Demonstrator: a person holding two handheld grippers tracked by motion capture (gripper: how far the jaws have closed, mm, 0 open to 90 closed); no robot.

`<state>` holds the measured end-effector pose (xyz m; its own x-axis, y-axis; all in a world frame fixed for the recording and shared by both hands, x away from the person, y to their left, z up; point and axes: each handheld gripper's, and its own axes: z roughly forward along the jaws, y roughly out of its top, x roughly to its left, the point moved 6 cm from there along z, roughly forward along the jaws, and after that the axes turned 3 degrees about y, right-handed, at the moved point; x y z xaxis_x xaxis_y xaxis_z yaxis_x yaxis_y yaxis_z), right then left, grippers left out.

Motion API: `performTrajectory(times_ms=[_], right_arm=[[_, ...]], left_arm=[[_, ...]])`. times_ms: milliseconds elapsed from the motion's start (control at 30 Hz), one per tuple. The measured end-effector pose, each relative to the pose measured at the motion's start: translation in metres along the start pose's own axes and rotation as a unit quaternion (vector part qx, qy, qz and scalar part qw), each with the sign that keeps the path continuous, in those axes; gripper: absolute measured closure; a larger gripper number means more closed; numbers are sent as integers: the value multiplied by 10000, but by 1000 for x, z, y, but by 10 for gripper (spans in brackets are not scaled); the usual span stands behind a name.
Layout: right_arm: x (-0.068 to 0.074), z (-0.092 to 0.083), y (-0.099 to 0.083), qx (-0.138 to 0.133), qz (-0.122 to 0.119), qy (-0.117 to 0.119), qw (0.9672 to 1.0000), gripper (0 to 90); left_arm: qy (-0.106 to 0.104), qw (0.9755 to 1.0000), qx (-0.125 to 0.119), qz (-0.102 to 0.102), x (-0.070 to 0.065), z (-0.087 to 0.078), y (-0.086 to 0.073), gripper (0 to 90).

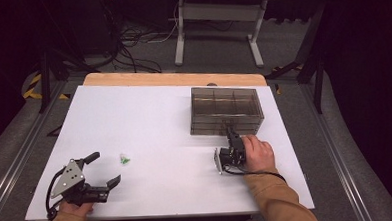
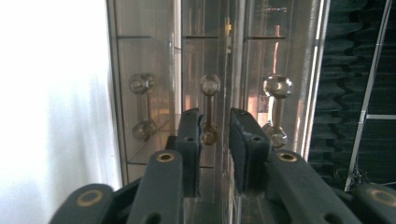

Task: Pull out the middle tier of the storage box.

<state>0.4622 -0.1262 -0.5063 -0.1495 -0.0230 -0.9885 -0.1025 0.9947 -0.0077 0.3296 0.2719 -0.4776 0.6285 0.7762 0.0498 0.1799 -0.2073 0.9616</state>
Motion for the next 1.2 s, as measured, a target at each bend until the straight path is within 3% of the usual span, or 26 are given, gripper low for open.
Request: performTrajectory(times_ms=[600,733,1100,1200], right_arm=[[2,1,0,91,-68,17,9999,809],[1,0,0,85,70,87,9999,809],[0,-7,1,-23,24,113,9999,812],[2,-12,0,13,141,151,9998,812]], left_arm=[[-26,10000,27,23,0,0,0,2],[-34,10000,30,24,0,0,0,2],[-46,10000,26,24,-1,0,0,2],[-53,10000,32,26,-1,0,0,2]])
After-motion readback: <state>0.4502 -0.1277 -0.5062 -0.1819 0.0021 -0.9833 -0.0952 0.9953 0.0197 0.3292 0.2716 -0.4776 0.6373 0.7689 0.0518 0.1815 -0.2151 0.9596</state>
